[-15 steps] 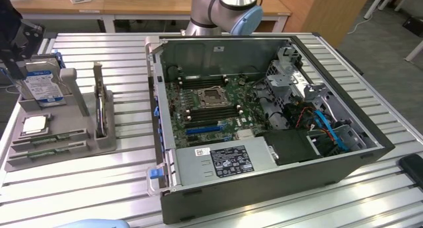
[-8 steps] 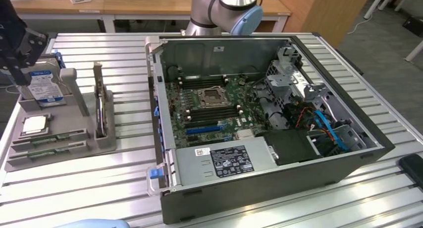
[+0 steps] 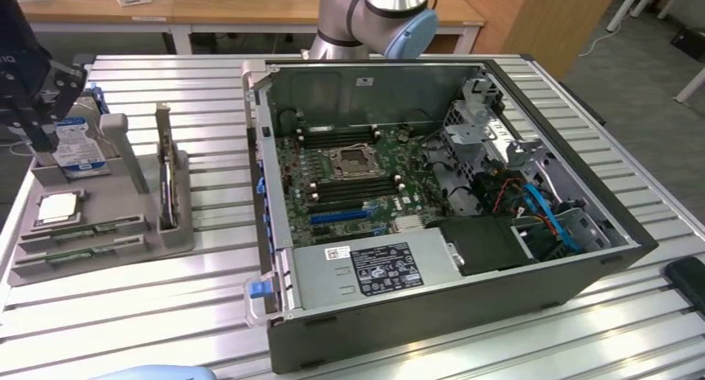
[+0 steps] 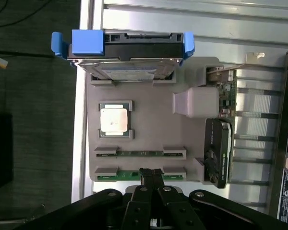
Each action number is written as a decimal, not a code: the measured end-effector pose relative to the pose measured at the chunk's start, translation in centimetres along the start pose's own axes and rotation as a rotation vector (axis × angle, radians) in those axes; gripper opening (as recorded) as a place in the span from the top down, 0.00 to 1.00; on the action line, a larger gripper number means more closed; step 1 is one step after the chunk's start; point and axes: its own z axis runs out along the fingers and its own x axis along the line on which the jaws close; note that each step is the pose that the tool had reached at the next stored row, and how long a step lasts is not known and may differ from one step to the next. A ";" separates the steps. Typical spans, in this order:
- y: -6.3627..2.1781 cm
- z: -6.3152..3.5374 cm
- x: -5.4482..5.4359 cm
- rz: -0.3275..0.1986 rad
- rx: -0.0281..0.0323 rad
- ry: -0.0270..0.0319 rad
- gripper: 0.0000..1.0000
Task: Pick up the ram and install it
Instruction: 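Pick up the ram and move it above insertion slot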
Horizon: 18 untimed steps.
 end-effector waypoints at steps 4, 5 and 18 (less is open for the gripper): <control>0.00 0.72 0.0 0.000 0.0001 -0.0009 0.90; 0.00 0.90 0.0 0.000 0.0001 -0.0013 0.90; 0.00 3.26 0.0 0.000 0.0007 -0.0057 0.90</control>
